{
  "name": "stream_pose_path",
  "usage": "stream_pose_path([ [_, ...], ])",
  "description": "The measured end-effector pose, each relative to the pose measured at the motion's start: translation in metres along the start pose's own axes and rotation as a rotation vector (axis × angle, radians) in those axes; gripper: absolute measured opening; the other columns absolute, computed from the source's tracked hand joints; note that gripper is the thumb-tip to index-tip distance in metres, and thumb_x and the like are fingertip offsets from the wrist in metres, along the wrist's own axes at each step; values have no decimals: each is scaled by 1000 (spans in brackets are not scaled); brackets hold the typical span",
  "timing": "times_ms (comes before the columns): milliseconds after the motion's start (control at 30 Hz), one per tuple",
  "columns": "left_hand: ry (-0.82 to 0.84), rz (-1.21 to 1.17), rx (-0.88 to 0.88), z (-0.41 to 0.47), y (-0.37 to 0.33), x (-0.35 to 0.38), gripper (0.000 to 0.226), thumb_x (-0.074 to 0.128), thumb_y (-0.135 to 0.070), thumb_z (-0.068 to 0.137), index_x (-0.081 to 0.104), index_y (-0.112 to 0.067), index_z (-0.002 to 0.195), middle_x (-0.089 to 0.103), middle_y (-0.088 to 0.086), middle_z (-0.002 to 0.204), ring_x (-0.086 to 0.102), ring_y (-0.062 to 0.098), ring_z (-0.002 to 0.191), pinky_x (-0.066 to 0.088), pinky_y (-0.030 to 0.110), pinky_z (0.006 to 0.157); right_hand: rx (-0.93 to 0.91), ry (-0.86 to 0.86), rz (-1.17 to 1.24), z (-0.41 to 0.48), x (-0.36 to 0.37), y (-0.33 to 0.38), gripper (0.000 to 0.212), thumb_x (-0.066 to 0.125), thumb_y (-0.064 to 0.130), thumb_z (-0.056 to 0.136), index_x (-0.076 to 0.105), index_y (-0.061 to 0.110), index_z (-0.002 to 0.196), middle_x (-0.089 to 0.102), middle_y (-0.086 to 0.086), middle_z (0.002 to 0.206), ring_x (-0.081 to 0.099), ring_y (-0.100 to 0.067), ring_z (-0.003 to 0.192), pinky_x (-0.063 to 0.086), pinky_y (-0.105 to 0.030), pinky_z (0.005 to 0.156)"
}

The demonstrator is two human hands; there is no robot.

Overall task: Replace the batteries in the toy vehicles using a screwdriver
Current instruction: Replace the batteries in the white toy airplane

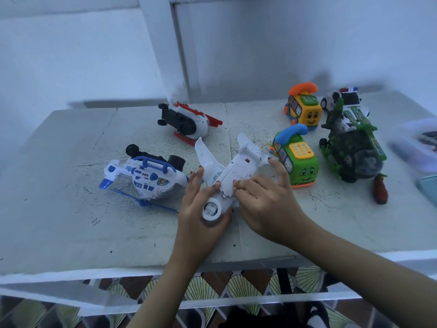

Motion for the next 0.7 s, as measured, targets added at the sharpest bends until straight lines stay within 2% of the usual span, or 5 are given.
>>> stream_pose_path([
  [133, -5, 1, -33, 1, 0, -2, 47, 67, -39, 76, 57, -25, 120, 35, 2, 152, 28, 16, 145, 26, 19, 114, 43, 42, 22, -3, -2, 4, 25, 52, 22, 86, 70, 16, 103, 69, 2, 105, 64, -22, 93, 26, -53, 107],
  [233, -9, -1, -59, 2, 0, -3, 51, 67, -40, 76, 55, -26, 123, 36, -1, 151, 29, 12, 144, 26, 15, 112, -23, 81, 64, -7, -3, 6, 37, 48, 23, 91, 65, 17, 122, 66, 1, 121, 62, -21, 107, 27, -53, 107],
  [367, -22, -20, -65, 1, 0, -3, 62, 67, -36, 76, 50, -17, 133, 41, 5, 150, 31, 15, 143, 28, 22, 114, -49, 103, 108, -8, -2, 8, 37, 49, 21, 88, 67, 14, 119, 66, 0, 123, 62, -21, 109, 26, -51, 107],
  [600, -13, -3, -53, 1, 0, -2, 61, 66, -36, 77, 49, -20, 133, 39, 5, 151, 30, 15, 144, 27, 19, 114, -13, 112, 152, -9, 1, 11, 36, 46, 20, 88, 69, 14, 115, 66, -1, 121, 61, -22, 105, 31, -49, 104],
  [700, -14, -12, -56, 2, 0, -2, 60, 67, -36, 77, 50, -20, 132, 39, 3, 151, 30, 14, 144, 27, 19, 114, -9, 127, 238, -6, 1, 11, 33, 49, 18, 87, 68, 11, 113, 65, -5, 120, 58, -25, 105, 37, -44, 100],
])
Point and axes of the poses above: each hand's wrist, its own z-axis towards the middle knuckle, its own x-axis out of the palm, y = z × x, the point moved 1 cm from there along z, towards the middle knuckle
